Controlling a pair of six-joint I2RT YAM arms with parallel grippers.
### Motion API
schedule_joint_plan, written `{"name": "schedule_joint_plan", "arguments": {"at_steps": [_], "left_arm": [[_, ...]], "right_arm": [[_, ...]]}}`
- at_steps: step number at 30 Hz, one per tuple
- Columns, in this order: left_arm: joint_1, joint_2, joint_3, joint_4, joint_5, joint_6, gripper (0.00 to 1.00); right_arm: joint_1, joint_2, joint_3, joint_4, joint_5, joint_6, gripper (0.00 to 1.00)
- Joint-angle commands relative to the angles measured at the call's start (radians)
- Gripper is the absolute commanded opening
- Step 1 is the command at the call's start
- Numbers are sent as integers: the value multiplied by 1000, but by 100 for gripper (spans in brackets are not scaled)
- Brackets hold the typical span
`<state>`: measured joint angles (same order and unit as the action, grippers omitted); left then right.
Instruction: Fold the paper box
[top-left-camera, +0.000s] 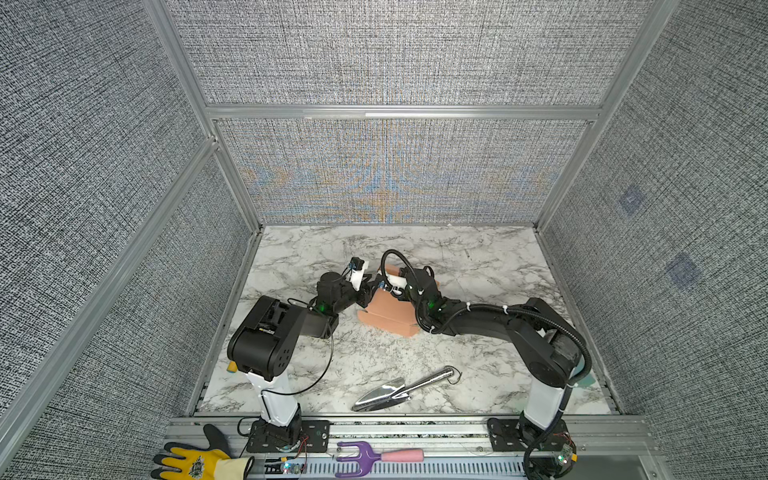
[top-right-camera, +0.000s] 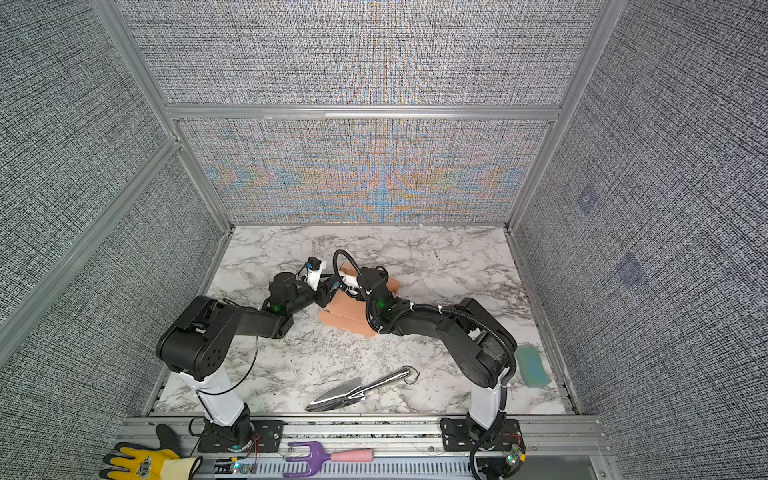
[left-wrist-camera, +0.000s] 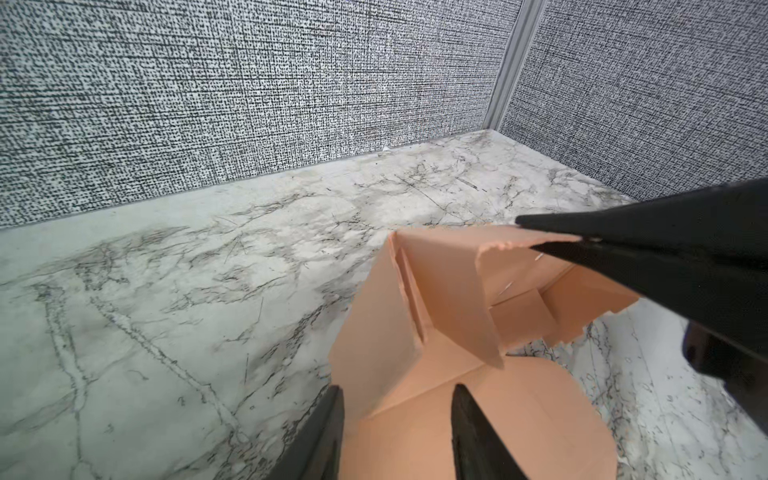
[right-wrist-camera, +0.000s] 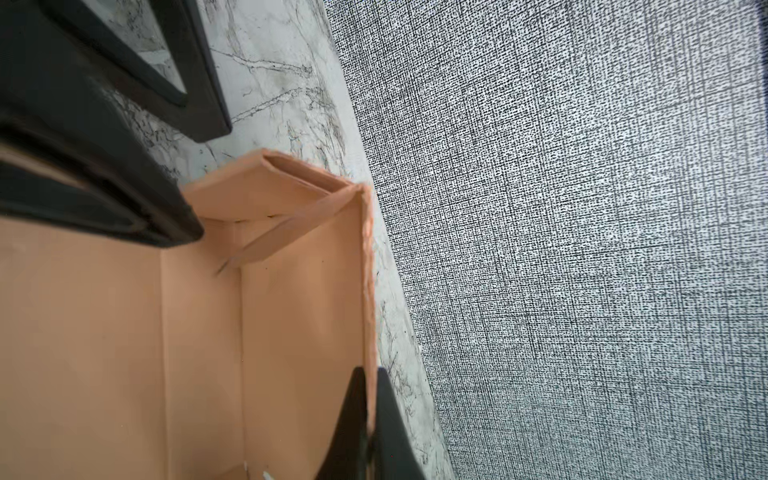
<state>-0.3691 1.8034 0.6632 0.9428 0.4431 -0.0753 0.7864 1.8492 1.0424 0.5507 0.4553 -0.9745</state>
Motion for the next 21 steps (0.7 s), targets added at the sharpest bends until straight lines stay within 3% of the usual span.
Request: {"name": "schedule_joint_plan", "arguments": {"at_steps": [1, 7, 12, 21], "left_arm": [[15, -10, 3, -25, -20, -5, 43], [30, -22, 27, -68, -20, -33, 37], [38, -100, 36, -131, -23, -71, 36], [41, -345, 99, -434, -147, -136, 46]], "right_arm": [[-1, -5, 15, -10, -9, 20, 0], [-10, -20, 30, -49, -17, 65, 0], [-23, -58, 108, -239, -20, 178, 0], [-83, -120, 298, -640, -62, 613, 0]]}}
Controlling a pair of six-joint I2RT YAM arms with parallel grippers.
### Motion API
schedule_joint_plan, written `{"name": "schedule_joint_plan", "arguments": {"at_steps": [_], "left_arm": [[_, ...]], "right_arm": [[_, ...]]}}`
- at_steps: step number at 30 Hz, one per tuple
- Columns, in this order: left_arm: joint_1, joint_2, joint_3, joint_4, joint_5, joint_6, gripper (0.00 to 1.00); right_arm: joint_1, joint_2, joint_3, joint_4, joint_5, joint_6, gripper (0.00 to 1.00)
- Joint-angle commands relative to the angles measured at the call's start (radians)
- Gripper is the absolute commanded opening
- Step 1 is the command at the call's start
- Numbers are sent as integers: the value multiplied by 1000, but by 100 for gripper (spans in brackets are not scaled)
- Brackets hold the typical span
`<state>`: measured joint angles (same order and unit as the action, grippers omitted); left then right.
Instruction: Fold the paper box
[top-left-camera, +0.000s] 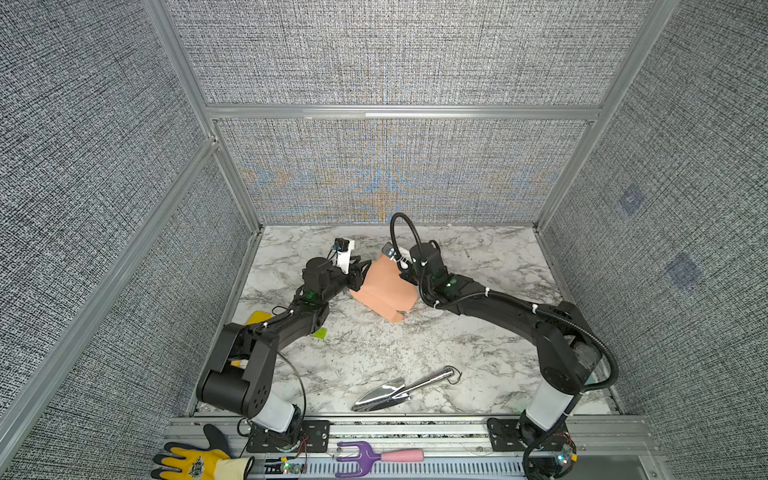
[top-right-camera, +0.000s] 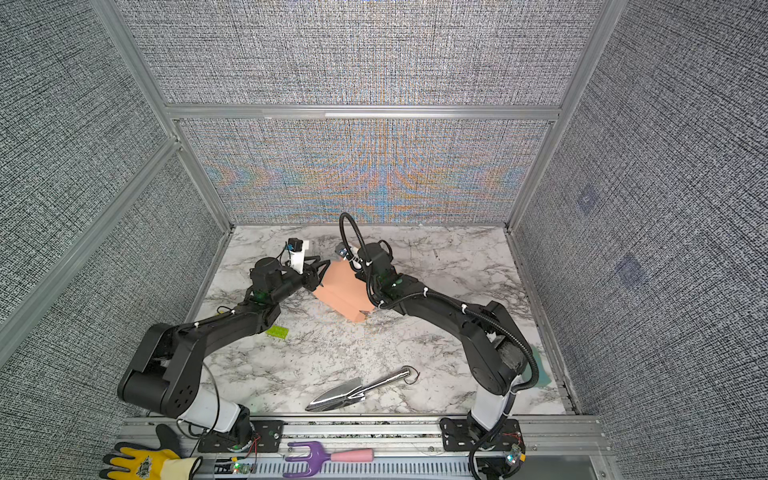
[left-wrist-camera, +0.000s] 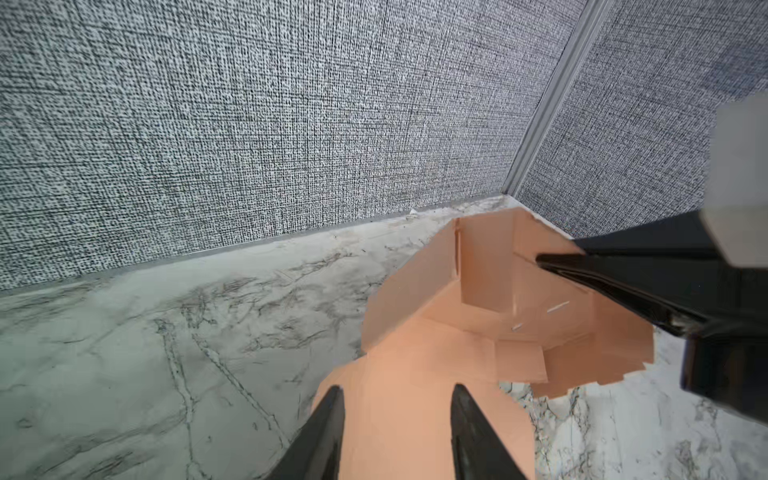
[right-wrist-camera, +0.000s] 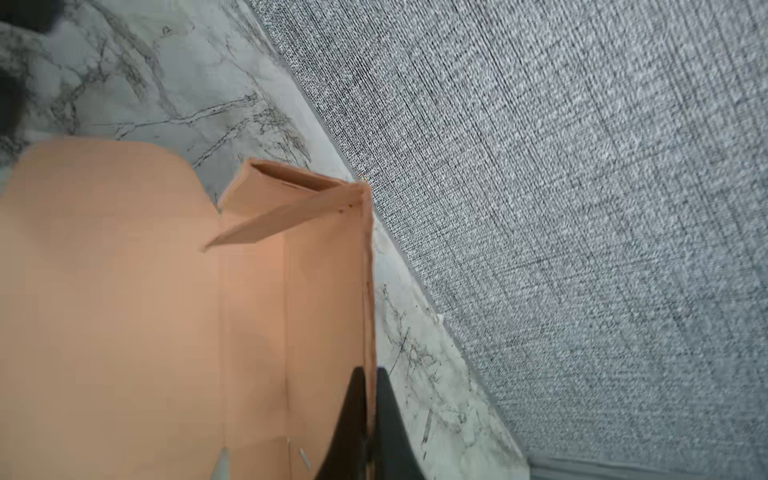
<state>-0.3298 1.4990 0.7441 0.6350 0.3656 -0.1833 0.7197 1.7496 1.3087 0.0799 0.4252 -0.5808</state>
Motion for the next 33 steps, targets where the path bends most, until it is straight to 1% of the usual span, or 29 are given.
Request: {"name": "schedule_joint_plan", "arguments": {"at_steps": [1, 3, 8, 10, 13, 16, 21, 25, 28, 30, 33], "left_arm": [[2, -62, 29, -168, -84, -35, 46], [2, -85, 52, -226, -92, -40, 47], [2, -118, 73, -332, -129, -43, 47], [2, -113, 77, -362, -124, -50, 47], [0, -97, 88, -416, -117, -69, 47], [-1, -88, 89, -448, -109, -76, 47], [-22, -75, 98, -430, -73, -46, 47], [-57, -24, 126, -387, -12, 64, 47], [-88, 32, 161, -345, 34, 123, 47], [-91, 75, 189, -323, 72, 141, 47], [-91, 132, 234, -321, 58, 162, 47]], "right_arm": [[-33, -33, 46, -208, -56, 277, 0], [-69, -57, 63, -281, -122, 386, 0], [-135, -118, 33, -367, -208, 569, 0], [-165, -142, 11, -394, -241, 647, 0], [-223, -178, -41, -396, -343, 767, 0], [-257, -218, -115, -346, -409, 837, 0], [-264, -228, -159, -341, -430, 860, 0], [-267, -214, -156, -364, -426, 821, 0], [-270, -182, -130, -403, -421, 775, 0], [-269, -152, -95, -440, -389, 745, 0], [-263, -119, -62, -461, -324, 706, 0]]}}
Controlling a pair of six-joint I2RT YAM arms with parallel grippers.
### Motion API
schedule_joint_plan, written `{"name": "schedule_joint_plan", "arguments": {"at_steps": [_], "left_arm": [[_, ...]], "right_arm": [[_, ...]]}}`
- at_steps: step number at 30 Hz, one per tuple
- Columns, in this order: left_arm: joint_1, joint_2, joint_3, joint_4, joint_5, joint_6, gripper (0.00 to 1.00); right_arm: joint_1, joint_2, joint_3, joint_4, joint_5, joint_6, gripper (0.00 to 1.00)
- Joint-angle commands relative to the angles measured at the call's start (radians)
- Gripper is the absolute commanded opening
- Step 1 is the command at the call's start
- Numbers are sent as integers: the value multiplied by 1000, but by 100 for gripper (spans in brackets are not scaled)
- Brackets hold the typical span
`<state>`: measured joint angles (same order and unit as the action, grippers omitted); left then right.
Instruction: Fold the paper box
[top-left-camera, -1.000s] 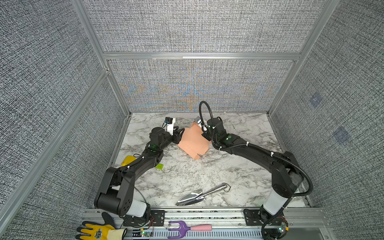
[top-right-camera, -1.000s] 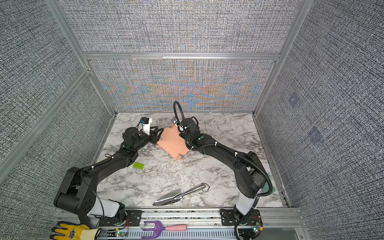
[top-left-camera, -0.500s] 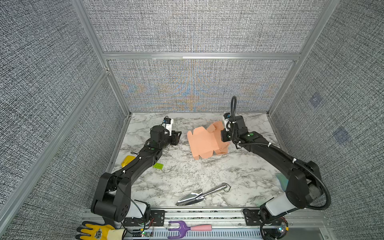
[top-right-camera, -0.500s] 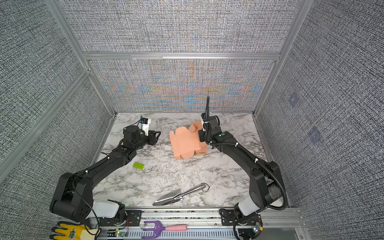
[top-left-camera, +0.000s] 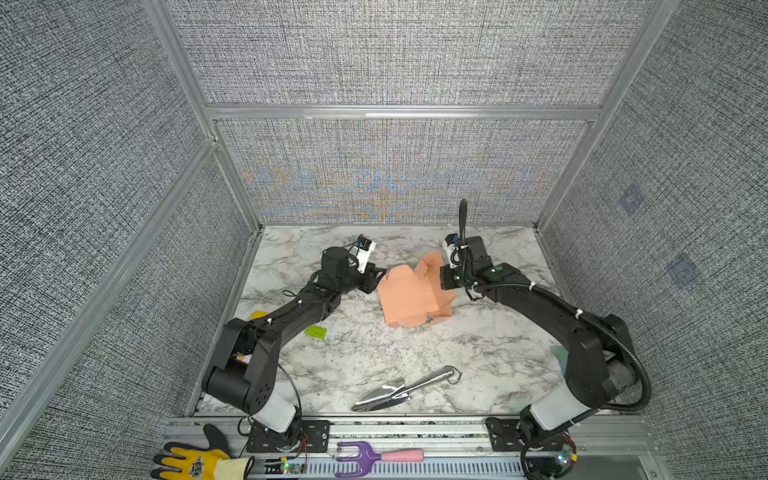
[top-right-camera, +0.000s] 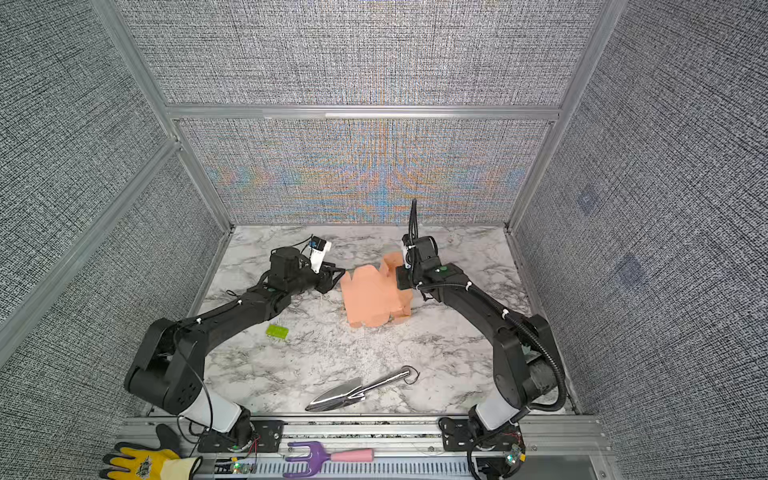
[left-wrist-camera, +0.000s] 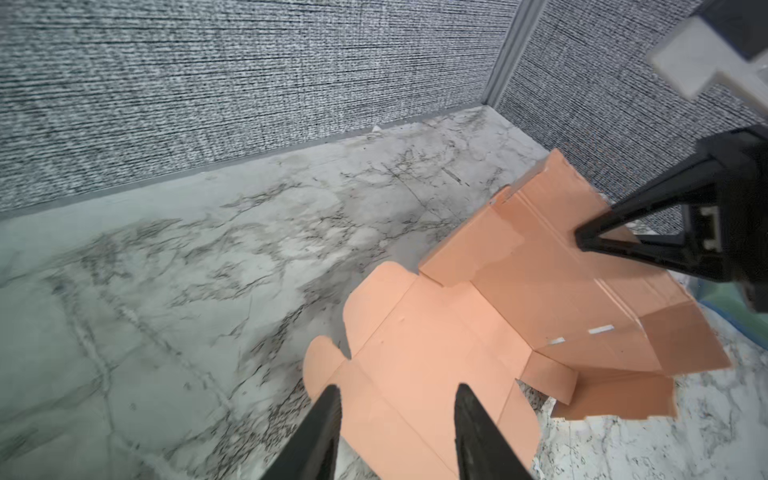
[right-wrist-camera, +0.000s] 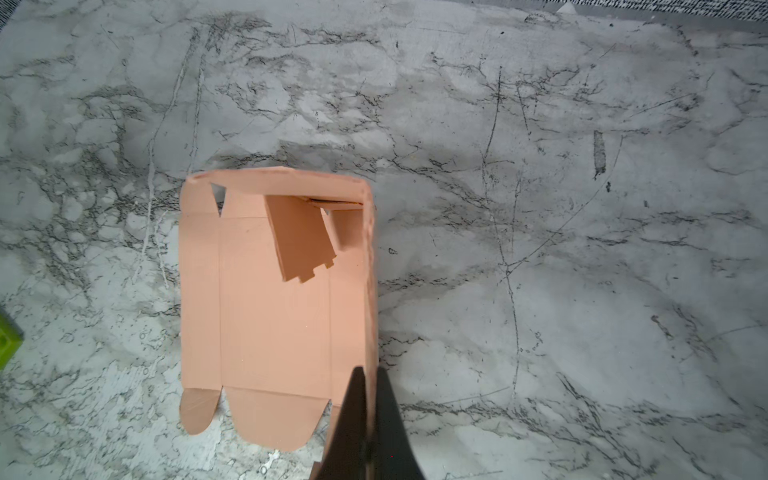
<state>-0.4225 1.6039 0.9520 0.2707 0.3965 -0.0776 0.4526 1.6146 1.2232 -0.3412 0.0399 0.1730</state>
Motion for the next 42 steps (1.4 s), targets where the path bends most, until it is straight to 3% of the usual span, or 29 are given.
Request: {"name": "schedule_joint_plan", "arguments": {"at_steps": [1, 15, 24, 31, 39, 42], "left_arm": [[1, 46, 46, 34, 21, 59, 47], [32, 173, 168, 14, 10, 39, 47], [26, 218, 149, 98, 141, 92, 48], [11, 291, 205, 85, 134, 150, 48], [8, 356, 286, 37, 55, 155, 48], [28, 375, 320, 11, 28, 105, 47]], "right_arm": [[6, 34, 42, -51, 82, -66, 0], [87, 238, 237, -139, 427, -242, 0], [93, 248, 254, -125, 424, -266, 0], [92, 243, 252, -116, 398, -267, 0], [111, 269, 249, -113, 492, -311, 0], [131, 303, 269, -117, 549, -346, 0]]}}
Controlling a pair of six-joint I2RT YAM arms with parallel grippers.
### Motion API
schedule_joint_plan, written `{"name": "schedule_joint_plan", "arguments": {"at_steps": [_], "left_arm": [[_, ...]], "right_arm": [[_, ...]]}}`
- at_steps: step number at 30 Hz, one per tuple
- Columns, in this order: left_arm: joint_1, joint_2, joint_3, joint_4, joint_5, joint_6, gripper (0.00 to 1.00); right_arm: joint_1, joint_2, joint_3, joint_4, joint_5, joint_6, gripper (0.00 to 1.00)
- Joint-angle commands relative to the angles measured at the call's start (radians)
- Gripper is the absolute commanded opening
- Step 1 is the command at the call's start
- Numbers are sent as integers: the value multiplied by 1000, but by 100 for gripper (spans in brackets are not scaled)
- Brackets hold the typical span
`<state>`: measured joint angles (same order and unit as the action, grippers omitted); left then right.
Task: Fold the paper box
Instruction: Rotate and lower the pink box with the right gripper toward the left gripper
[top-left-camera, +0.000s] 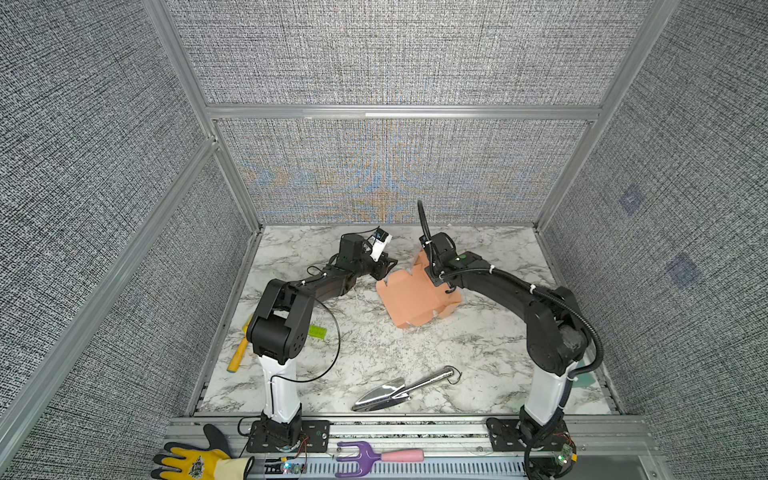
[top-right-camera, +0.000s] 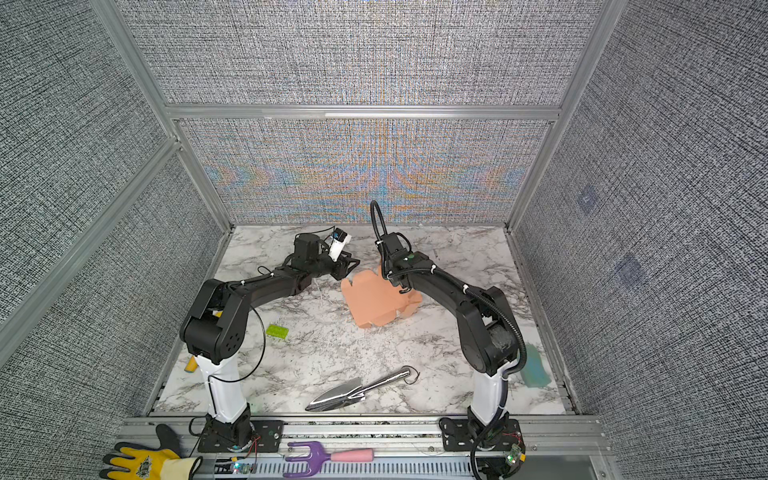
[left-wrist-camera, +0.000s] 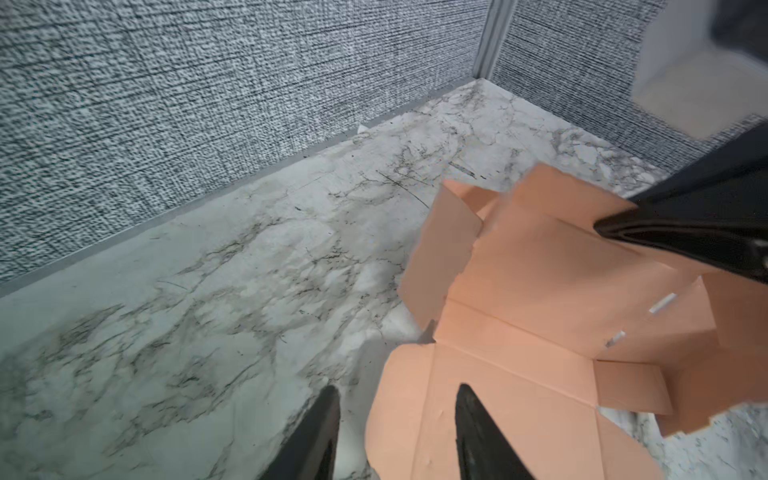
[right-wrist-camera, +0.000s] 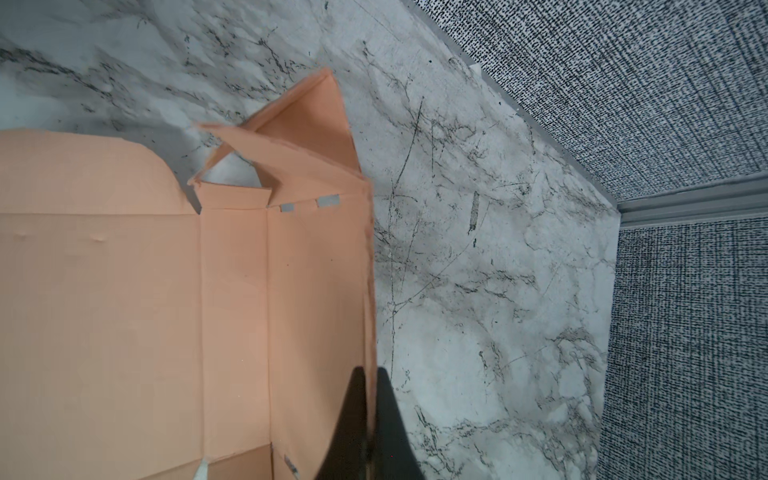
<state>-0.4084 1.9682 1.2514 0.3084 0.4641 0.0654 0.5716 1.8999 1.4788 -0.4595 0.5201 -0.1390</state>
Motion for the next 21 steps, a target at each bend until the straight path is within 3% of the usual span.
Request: {"name": "schedule_joint_plan", "arguments": {"at_steps": [1, 8, 17, 21], "left_arm": [[25, 15, 27, -27, -41, -64, 47], [54, 81, 131, -147, -54, -76, 47], [66, 187, 300, -379, -50, -41, 46], [68, 194, 302, -401, -37, -21, 46]], "right_arm": [[18, 27, 19, 0, 81, -43, 0], [54, 96, 47, -2, 153, -99, 0], [71, 142, 28, 42, 152, -142, 0], [79, 133, -6, 98, 142, -160, 0]]}}
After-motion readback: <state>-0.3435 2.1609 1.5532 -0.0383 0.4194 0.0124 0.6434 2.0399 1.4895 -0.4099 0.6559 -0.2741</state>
